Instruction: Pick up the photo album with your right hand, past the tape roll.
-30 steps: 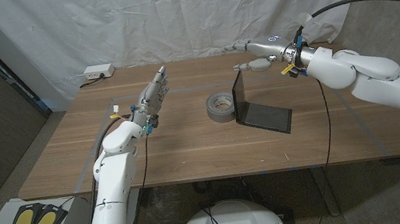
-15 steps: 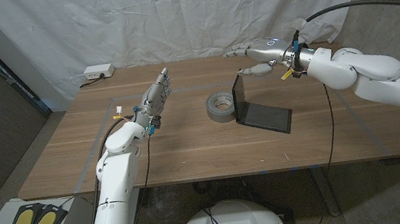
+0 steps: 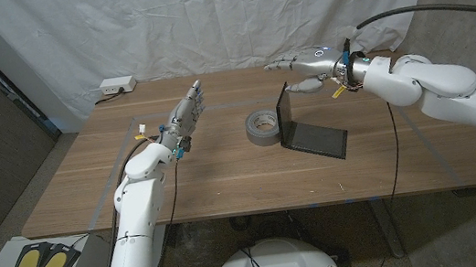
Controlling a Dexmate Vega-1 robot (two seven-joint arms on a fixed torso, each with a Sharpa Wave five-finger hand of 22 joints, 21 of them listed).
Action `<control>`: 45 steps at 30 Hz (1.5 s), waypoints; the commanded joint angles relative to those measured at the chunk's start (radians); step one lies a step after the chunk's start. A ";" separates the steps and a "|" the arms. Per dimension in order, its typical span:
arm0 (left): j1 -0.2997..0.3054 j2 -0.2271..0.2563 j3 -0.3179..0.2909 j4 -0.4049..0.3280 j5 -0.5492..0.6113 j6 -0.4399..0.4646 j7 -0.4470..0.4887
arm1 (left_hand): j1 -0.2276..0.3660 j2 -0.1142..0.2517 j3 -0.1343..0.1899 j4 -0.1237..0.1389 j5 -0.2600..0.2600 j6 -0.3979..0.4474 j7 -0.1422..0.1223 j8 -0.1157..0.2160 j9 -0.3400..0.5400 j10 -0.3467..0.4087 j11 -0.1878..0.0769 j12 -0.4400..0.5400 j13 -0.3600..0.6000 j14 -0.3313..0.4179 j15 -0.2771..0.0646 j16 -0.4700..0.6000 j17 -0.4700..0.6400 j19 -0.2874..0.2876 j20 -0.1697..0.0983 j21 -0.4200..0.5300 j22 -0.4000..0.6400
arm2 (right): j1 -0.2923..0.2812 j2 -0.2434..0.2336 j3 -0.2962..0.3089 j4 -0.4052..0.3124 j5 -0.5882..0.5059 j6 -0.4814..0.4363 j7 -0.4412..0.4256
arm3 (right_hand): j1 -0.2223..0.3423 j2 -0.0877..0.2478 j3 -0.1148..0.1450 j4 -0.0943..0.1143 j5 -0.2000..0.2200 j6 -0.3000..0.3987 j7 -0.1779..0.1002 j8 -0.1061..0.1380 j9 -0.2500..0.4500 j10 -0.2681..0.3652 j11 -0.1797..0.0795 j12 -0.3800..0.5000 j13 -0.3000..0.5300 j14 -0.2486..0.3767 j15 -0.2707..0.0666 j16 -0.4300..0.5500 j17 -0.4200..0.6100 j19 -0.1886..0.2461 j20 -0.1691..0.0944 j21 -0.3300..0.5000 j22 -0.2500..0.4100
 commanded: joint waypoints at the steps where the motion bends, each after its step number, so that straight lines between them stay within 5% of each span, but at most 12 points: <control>1: -0.008 0.008 -0.002 -0.004 0.006 0.012 -0.006 | 0.009 0.000 -0.006 0.002 -0.001 0.005 0.001 -0.001 0.003 -0.001 -0.003 -0.001 0.002 0.001 0.003 0.002 0.005 0.002 -0.075 0.000 0.006 | 0.049 0.023 -0.026 0.018 -0.042 0.016 0.042 | 0.011 -0.009 0.006 0.006 -0.005 -0.029 0.001 -0.004 0.006 -0.007 -0.012 0.001 0.006 -0.005 -0.006 0.004 0.003 0.004 -0.011 -0.005 0.003; 12: -0.004 0.010 -0.017 0.014 -0.004 -0.015 -0.017 | 0.010 0.002 -0.008 0.002 -0.003 0.004 0.001 -0.001 0.003 -0.001 0.000 -0.001 0.002 -0.001 0.005 0.001 0.005 0.000 -0.074 -0.001 0.006 | 0.110 0.060 -0.069 0.028 -0.095 0.013 0.117 | 0.010 -0.026 0.002 0.008 -0.006 -0.064 0.009 -0.003 0.007 -0.037 -0.019 -0.002 0.007 -0.015 -0.006 0.003 0.003 0.005 -0.013 -0.007 0.003; 32: 0.002 0.017 -0.050 0.040 -0.033 -0.053 -0.046 | 0.011 0.004 -0.011 0.003 -0.006 0.008 0.002 0.000 0.004 0.001 0.002 -0.001 0.002 0.000 0.006 0.002 0.006 -0.003 -0.070 -0.002 0.006 | 0.132 0.055 -0.094 -0.041 -0.190 -0.016 0.289 | 0.009 -0.096 -0.026 0.013 0.015 -0.173 0.034 -0.006 0.007 -0.118 -0.022 -0.005 0.007 -0.043 0.015 0.002 0.003 -0.008 -0.009 -0.015 0.003; 45: 0.012 0.016 -0.055 0.043 -0.042 -0.069 -0.050 | 0.012 0.006 -0.013 0.004 -0.008 0.010 0.003 0.000 0.004 0.001 0.001 -0.001 0.002 0.000 0.007 0.002 0.006 -0.006 -0.069 -0.003 0.006 | 0.130 0.048 -0.088 -0.087 -0.244 0.000 0.343 | 0.010 -0.111 -0.033 0.018 0.028 -0.139 0.004 0.018 0.006 -0.114 -0.031 0.007 0.007 -0.035 0.031 0.009 0.003 0.000 0.013 -0.012 0.003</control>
